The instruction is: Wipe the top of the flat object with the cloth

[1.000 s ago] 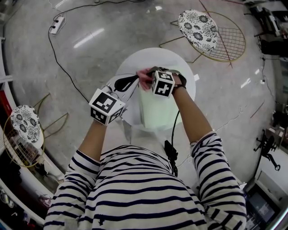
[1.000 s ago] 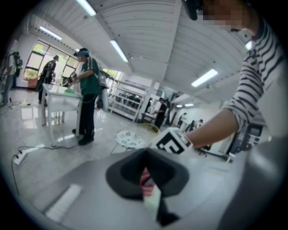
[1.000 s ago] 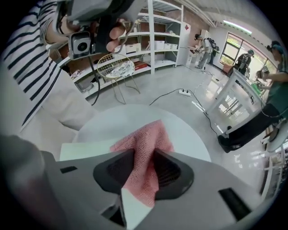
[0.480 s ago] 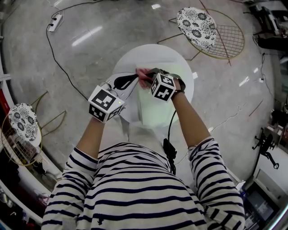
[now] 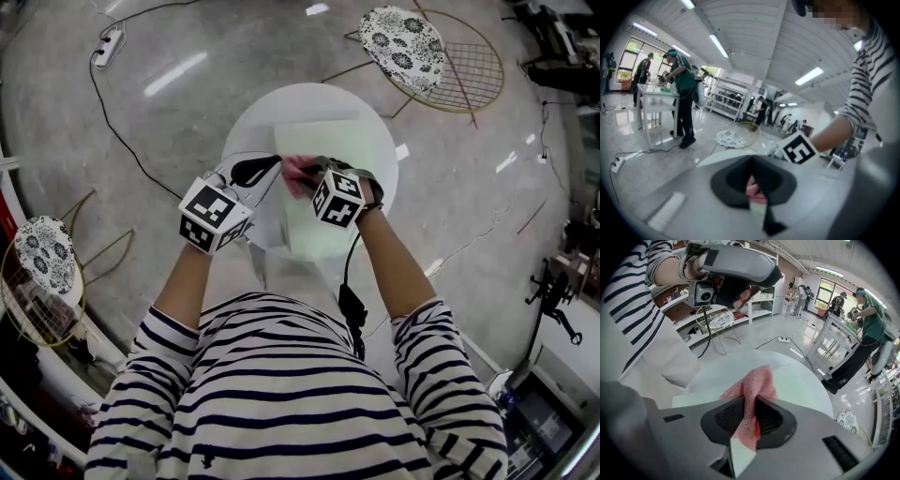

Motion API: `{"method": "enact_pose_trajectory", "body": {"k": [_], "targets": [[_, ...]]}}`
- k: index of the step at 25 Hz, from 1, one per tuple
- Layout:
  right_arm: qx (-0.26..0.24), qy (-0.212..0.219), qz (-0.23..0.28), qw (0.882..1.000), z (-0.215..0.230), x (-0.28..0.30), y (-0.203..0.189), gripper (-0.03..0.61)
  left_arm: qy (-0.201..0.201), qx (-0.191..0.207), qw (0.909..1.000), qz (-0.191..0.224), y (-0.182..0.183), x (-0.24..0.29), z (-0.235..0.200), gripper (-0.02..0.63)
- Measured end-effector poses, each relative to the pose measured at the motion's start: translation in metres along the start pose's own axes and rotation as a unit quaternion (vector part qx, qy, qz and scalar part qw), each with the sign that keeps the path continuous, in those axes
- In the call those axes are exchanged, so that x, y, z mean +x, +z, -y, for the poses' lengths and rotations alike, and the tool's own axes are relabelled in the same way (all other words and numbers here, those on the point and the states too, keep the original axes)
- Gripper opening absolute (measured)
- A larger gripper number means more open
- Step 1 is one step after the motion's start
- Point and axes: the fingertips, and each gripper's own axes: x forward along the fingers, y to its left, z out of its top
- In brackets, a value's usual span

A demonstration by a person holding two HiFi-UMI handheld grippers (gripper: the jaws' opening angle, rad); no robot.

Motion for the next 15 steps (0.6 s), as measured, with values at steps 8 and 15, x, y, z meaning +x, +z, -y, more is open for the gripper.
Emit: {"method": "enact_pose_trajectory", "body": {"k": [8, 15], "targets": [[0.008, 0.012, 0.005, 1.000, -0.039, -0.003, -0.012, 0.069, -0.011, 0.000, 0.9999, -0.008, -0.008, 0.005, 0.015, 0.006], [0.012, 0.032, 0.005, 0.999, -0.076, -0.006, -0.022, 0.071, -0.020, -0.001, 0.9997, -0.013, -0.010, 0.013, 0.024, 0.006]]}}
